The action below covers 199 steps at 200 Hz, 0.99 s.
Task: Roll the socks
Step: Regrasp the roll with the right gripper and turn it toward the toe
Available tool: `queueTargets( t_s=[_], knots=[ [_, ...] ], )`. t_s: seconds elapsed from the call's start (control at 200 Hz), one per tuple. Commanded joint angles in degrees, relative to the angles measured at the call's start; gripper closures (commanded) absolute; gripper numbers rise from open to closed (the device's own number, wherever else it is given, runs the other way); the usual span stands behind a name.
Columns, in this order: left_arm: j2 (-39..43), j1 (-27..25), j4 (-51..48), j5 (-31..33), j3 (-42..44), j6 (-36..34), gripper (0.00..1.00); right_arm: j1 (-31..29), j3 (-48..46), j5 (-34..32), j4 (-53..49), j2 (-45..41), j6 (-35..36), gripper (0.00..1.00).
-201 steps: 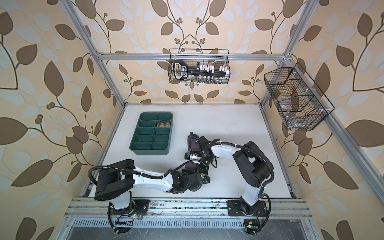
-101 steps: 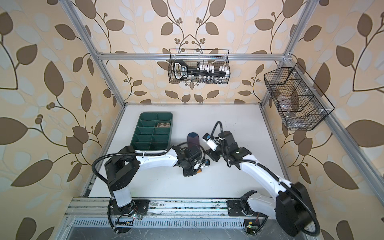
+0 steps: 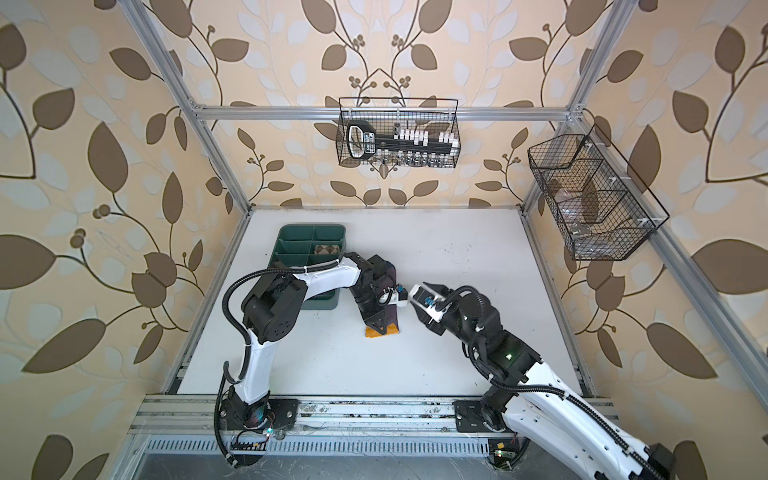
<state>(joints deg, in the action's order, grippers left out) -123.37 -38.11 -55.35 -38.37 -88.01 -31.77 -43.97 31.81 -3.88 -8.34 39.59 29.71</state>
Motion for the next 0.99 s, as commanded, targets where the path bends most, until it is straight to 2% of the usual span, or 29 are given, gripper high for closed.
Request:
queueTargets(
  t_s=[0.0, 0.07, 0.17, 0.36, 0.63, 0.745, 0.99],
  knots=[
    [-2.8, 1.1, -8.9, -7.9, -3.4, -3.2, 0.90, -10.9, -3.9, -10.1, -1.5, 4.9, 13.4, 0.43],
    [-3.6, 1.2, -9.3, -8.4, -3.7, -3.3, 0.90, -15.9, -5.5, -14.1, 1.4, 10.0, 16.1, 0.43],
    [-3.7, 1.2, -8.9, -8.4, -3.3, -3.5, 0.89, -17.3, -5.7, -15.0, 5.6, 18.1, 15.6, 0.43],
    [-3.8, 1.2, -8.5, -8.5, -3.1, -3.2, 0.89, -15.8, -6.2, -13.4, 16.6, 30.6, 16.9, 0.41],
    [-4.0, 1.2, -8.1, -8.4, -3.0, -3.0, 0.88, -12.7, -4.0, -10.4, 23.2, 41.8, 18.2, 0.43],
    [-4.0, 1.2, -8.0, -8.7, -3.0, -2.7, 0.88, -12.4, -2.6, -10.4, 23.2, 45.3, 18.2, 0.51],
    [-3.0, 1.2, -6.7, -10.1, -2.8, -1.5, 0.86, -12.4, -1.6, -9.3, 20.9, 46.5, 16.2, 0.83]
  ],
)
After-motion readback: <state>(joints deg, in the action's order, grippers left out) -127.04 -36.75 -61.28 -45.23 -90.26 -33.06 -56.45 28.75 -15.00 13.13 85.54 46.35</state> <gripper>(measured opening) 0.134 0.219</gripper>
